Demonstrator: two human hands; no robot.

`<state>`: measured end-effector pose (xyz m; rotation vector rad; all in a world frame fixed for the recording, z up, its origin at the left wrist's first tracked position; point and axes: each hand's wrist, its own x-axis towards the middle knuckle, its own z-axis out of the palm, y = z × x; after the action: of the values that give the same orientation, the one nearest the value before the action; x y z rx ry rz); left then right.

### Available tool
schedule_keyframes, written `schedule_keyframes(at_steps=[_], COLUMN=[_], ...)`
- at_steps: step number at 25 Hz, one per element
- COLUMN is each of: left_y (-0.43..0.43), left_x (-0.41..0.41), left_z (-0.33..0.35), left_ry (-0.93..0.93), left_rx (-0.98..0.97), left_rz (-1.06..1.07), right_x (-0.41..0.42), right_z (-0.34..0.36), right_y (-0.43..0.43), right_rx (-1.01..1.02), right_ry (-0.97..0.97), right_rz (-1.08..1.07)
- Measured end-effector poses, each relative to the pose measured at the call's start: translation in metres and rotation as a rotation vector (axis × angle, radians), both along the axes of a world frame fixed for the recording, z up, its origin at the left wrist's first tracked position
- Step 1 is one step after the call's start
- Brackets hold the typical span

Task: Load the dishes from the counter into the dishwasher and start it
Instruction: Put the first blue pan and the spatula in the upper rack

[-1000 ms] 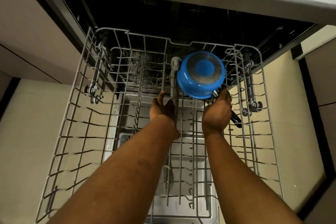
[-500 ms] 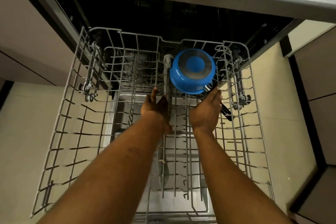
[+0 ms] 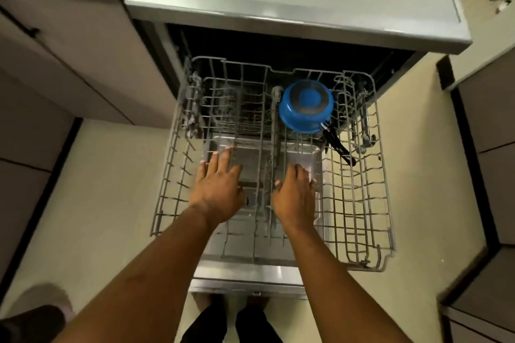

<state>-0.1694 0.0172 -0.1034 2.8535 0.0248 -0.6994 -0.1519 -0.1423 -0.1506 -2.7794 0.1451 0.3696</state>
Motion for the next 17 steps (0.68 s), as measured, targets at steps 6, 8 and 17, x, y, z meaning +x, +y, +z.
schedule_keyframes(at_steps=[6, 8, 17], left_y=[0.052, 0.084, 0.311], left_x=[-0.061, -0.076, -0.097], left_z=[0.071, 0.087, 0.161], left_ry=[-0.023, -0.036, -0.212], left_rx=[-0.051, -0.055, -0.028], left_rz=[0.214, 0.269, 0.443], right_x=[-0.036, -0.043, -0.042], right_z=[0.087, 0.112, 0.192], right_y=[0.089, 0.124, 0.323], right_rx=[0.054, 0.065, 0.030], right_ry=[0.017, 0.005, -0.111], right_rz=[0.270, 0.350, 0.492])
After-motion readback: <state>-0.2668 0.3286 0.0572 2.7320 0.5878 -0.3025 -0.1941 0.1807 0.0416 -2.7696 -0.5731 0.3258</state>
